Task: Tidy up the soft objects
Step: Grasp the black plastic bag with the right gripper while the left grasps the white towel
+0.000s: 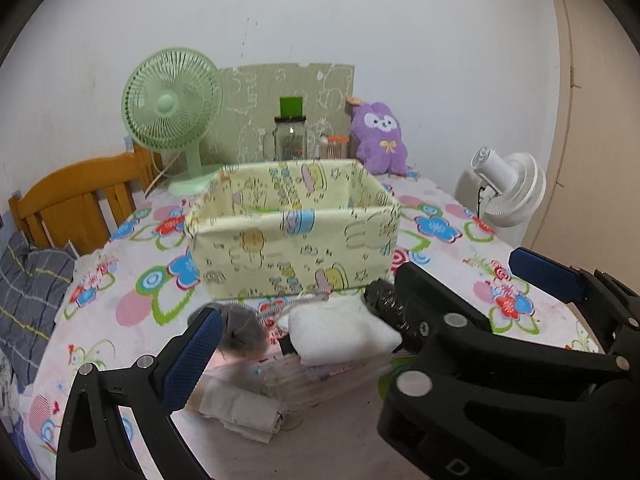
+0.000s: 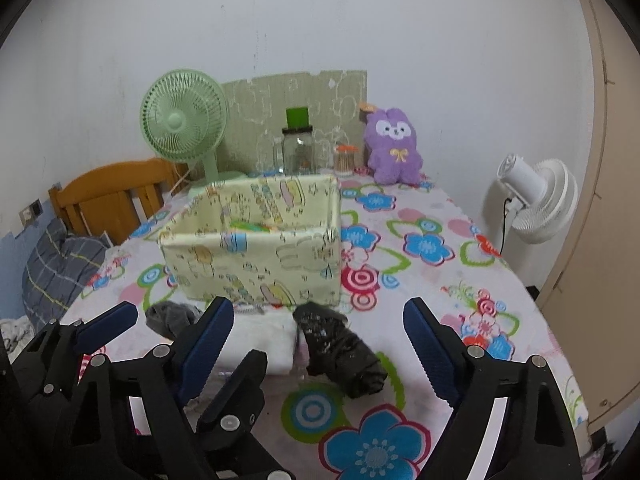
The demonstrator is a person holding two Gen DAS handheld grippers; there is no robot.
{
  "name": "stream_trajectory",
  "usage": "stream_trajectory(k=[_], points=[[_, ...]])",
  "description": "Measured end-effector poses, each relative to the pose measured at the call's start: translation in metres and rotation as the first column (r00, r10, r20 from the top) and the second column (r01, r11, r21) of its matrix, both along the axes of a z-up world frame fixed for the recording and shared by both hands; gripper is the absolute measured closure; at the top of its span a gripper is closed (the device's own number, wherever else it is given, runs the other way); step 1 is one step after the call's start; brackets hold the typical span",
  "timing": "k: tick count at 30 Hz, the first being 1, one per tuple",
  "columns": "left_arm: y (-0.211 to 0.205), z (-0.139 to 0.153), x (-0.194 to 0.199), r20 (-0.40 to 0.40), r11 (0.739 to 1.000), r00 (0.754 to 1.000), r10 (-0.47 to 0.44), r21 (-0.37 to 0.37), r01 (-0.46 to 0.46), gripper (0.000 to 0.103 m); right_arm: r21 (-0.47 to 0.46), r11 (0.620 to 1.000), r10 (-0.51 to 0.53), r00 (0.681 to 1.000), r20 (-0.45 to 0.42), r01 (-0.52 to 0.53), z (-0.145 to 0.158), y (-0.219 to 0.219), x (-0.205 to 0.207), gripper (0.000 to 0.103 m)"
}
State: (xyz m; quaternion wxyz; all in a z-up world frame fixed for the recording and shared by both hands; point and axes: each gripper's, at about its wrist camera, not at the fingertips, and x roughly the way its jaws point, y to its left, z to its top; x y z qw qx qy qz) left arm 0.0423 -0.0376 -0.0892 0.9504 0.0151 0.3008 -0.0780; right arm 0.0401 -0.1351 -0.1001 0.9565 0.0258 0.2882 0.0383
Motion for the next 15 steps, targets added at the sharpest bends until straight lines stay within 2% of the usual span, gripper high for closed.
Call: stream_trajectory(k=[15], points=[[-0.002, -0.029, 0.014, -0.071, 0.999, 0.997, 0.033, 0.029, -0.031, 0.001, 0.017, 1.000, -0.003, 0.994, -0.110, 0.005, -0.039, -0.007, 0.022, 0.023]])
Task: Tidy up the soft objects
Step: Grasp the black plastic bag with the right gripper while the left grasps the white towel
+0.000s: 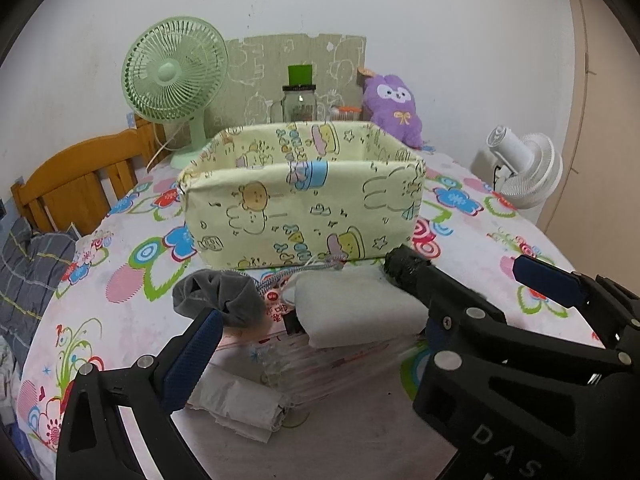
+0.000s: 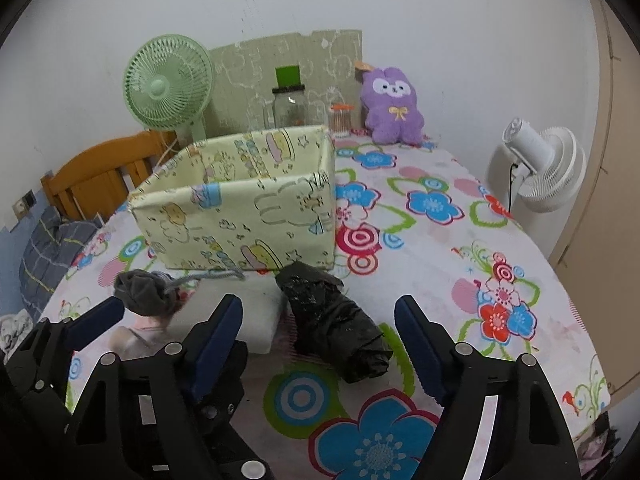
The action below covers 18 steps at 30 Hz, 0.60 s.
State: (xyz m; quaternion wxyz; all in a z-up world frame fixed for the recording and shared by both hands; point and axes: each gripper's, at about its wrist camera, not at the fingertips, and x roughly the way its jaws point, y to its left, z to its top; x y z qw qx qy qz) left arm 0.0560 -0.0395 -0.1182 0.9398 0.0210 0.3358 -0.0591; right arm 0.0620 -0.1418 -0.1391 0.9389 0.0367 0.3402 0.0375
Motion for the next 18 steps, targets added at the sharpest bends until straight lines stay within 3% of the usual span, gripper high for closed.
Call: stream_trajectory(k=[4, 8, 18], points=[[-0.002, -0.006, 0.006, -0.020, 1.000, 1.000, -0.004, 0.006, 0.004, 0.001, 0.003, 1.000, -0.001, 1.000, -0.022, 0.001, -0.007, -0.002, 0.009, 0.026], [-0.009, -0.012, 0.010, -0.041, 1.000, 0.999, -0.023, 0.015, 0.023, 0.001, 0.007, 1.000, -0.008, 0.999, -0.047, 0.008, -0.015, -0.004, 0.017, 0.037], [-0.016, -0.026, 0.024, -0.096, 0.999, 0.995, -0.005, 0.046, 0.009, 0.002, 0.014, 1.000, 0.016, 0.993, -0.116, -0.015, -0.036, -0.009, 0.037, 0.037]])
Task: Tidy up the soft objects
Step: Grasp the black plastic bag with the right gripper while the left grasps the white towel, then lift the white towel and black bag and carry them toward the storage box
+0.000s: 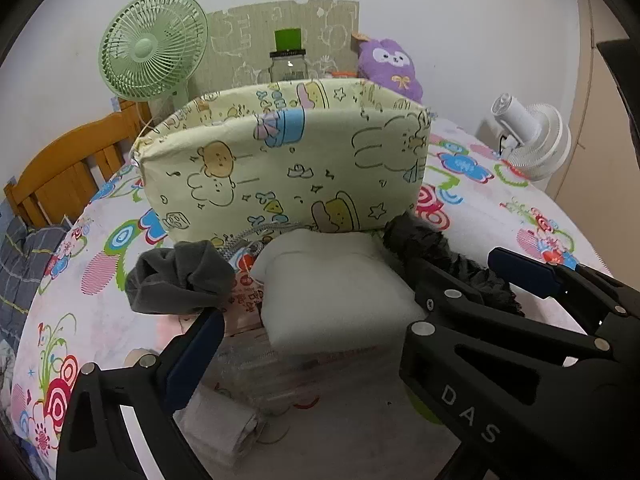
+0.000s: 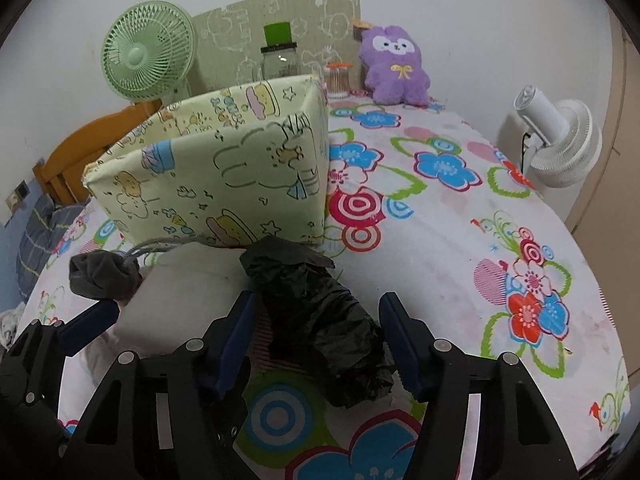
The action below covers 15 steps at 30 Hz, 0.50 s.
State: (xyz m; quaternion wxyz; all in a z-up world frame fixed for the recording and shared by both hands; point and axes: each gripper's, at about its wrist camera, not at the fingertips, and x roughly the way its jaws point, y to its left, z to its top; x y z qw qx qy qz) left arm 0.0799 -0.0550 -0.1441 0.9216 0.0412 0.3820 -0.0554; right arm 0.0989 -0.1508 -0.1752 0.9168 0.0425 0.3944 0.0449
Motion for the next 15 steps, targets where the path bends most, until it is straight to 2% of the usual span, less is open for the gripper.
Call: stream_trajectory(k=[3, 4, 10, 15], points=[[-0.003, -0.004, 0.003, -0.022, 1.000, 1.000, -0.011, 0.005, 0.011, 0.006, 0.019, 1.000, 0.005, 1.000, -0.018, -0.005, -0.006, -0.003, 0.004, 0.042], [-0.004, -0.006, 0.004, -0.030, 1.000, 0.999, -0.013, 0.011, 0.013, 0.006, 0.051, 0.999, 0.016, 0.999, -0.027, -0.014, -0.008, -0.005, 0.005, 0.055], [-0.009, -0.002, 0.001, 0.005, 1.000, 1.000, -0.010, 0.021, 0.010, 0.006, 0.067, 0.998, 0.002, 1.000, -0.013, -0.001, -0.004, -0.009, 0.000, 0.063], [-0.009, 0.004, 0.003, 0.041, 0.999, 0.999, 0.029, 0.024, -0.030, 0.006, 0.086, 0.996, -0.025, 1.000, 0.008, 0.025, 0.004, -0.018, -0.004, 0.063]])
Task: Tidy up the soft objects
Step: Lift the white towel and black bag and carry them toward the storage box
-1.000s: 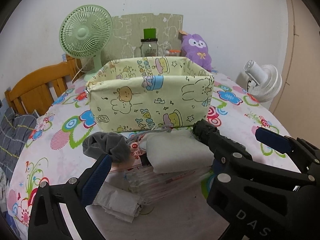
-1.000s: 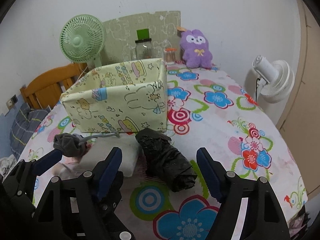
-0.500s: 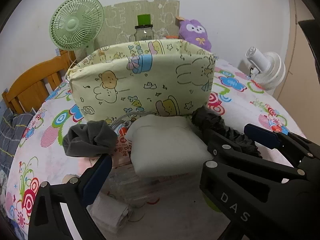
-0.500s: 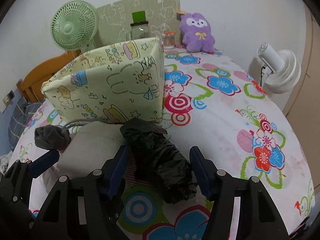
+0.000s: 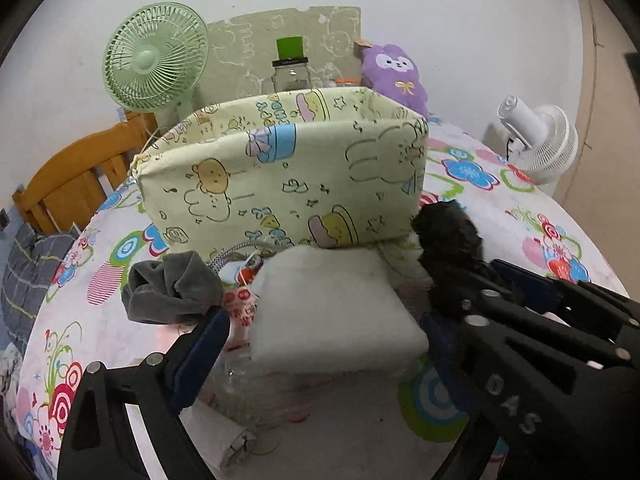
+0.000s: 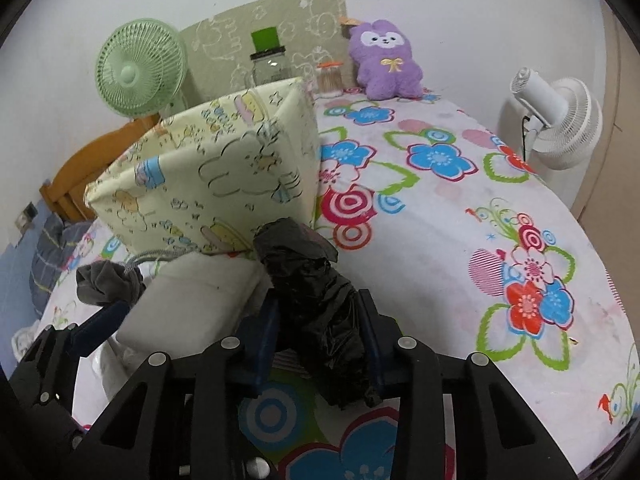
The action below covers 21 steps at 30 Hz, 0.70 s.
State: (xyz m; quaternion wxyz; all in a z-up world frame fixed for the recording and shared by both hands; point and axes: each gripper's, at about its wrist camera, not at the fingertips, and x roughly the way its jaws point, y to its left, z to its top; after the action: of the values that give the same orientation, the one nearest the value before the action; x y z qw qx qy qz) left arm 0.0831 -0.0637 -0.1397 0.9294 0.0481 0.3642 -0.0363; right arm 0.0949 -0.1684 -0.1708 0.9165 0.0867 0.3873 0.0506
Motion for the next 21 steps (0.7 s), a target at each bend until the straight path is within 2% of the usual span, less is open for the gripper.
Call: stream_trajectory(k=[3, 6, 8, 11, 21], points=[[-0.003, 0.001, 0.002, 0.004, 1.000, 1.000, -0.005, -0.004, 0.005, 0.007, 0.004, 1.000, -0.004, 1.000, 0.011, 0.004, 0.004, -0.002, -0.001, 0.063], [-0.007, 0.001, 0.005, 0.000, 1.000, 1.000, -0.011, 0.002, 0.011, 0.015, 0.005, 1.000, -0.008, 1.000, 0.014, 0.008, 0.006, -0.004, -0.001, 0.063], [-0.008, -0.001, 0.007, -0.009, 1.000, 1.000, -0.009, 0.008, 0.010, 0.027, 0.007, 1.000, -0.015, 1.000, 0.011, 0.015, 0.006, -0.005, 0.001, 0.063], [-0.009, -0.002, 0.007, -0.010, 1.000, 1.000, -0.018, 0.021, 0.018, 0.033, 0.008, 1.000, -0.020, 1.000, 0.007, 0.020, 0.005, -0.006, 0.001, 0.063], [-0.007, 0.014, -0.005, 0.030, 0.999, 0.999, -0.035, -0.008, 0.036, 0.036, 0.004, 1.000, -0.023, 0.999, 0.027, 0.023, 0.015, -0.003, -0.008, 0.063]])
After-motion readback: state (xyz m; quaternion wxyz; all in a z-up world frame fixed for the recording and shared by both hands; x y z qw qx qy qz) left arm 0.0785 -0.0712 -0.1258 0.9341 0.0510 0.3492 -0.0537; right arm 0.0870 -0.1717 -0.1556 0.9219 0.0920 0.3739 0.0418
